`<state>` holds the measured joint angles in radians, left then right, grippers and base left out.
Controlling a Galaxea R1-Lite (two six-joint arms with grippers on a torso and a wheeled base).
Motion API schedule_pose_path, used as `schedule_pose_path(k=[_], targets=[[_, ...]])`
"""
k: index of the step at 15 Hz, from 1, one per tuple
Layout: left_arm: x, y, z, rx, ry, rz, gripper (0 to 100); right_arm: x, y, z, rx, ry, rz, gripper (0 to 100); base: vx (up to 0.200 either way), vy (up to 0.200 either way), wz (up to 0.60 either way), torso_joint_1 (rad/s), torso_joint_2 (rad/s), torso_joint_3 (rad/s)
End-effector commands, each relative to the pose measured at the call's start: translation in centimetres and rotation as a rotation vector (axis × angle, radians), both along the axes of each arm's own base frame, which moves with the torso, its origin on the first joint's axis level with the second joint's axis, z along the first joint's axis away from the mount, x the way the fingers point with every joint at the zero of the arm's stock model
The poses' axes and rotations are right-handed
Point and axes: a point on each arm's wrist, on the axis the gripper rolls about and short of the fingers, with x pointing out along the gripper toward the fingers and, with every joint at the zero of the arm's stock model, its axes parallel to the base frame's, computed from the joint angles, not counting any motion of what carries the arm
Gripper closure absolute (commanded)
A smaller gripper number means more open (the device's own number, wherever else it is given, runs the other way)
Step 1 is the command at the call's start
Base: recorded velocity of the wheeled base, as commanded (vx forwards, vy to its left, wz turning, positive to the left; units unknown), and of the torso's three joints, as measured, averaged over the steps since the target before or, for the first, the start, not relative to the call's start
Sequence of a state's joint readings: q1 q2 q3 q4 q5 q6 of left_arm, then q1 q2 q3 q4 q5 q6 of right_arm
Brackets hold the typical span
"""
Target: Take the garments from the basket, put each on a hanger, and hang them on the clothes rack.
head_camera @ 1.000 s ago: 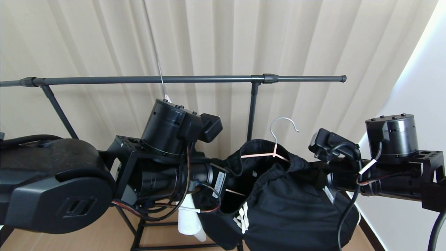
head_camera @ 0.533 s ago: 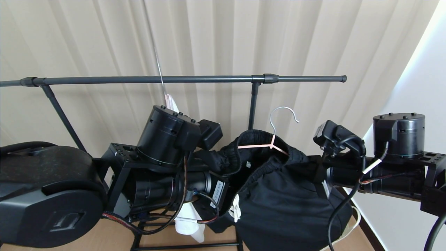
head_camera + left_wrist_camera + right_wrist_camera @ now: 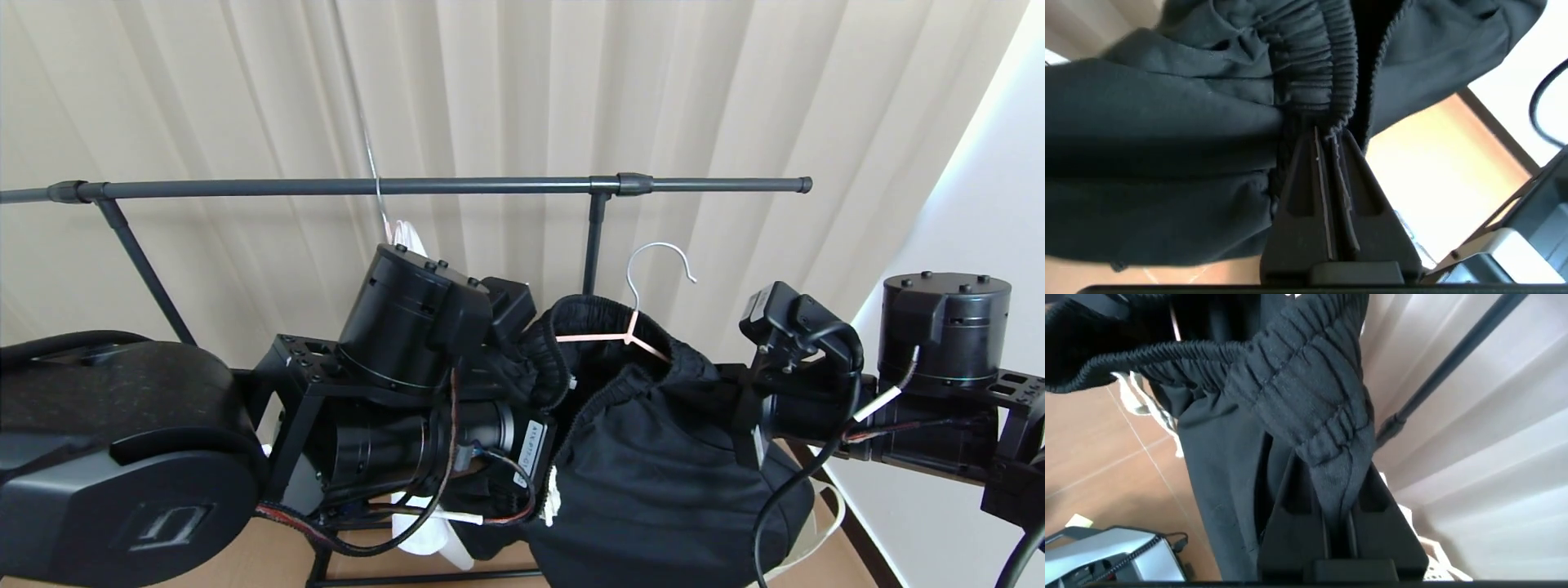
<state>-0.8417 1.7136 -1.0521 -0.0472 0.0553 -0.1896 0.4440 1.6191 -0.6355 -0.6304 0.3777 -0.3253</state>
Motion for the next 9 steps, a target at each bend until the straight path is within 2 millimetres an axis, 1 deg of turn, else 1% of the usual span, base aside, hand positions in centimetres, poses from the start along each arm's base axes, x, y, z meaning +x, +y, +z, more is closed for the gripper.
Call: schedule_pose_path(k=[1,3,6,9], targets=[[0.3,-0.7,-0.3,-0.003,0.011,-0.001,100,-0.2,0.3,-0.1,0.005,0.005,0.009,100,0.0,0.0,0.0,0.0,0.0,0.0],[0.2,-1.2,0.0,-0.027,0.015,0.0,100,-0.1,0.4,-0.4,0.002,0.009,0.012,100,0.0,0.0,0.0,0.0,0.0,0.0],[0.5,-1.7,0.4,-0.092,0.016,0.022,100,0.3,0.7,-0.9,0.007,-0.006,0.013,100,0.0,0.0,0.0,0.0,0.0,0.0],[0.5,-2.2,0.7,-0.123,0.011,0.021,100,0.3,0.9,-0.9,0.012,-0.016,0.019,100,0.0,0.0,0.0,0.0,0.0,0.0]])
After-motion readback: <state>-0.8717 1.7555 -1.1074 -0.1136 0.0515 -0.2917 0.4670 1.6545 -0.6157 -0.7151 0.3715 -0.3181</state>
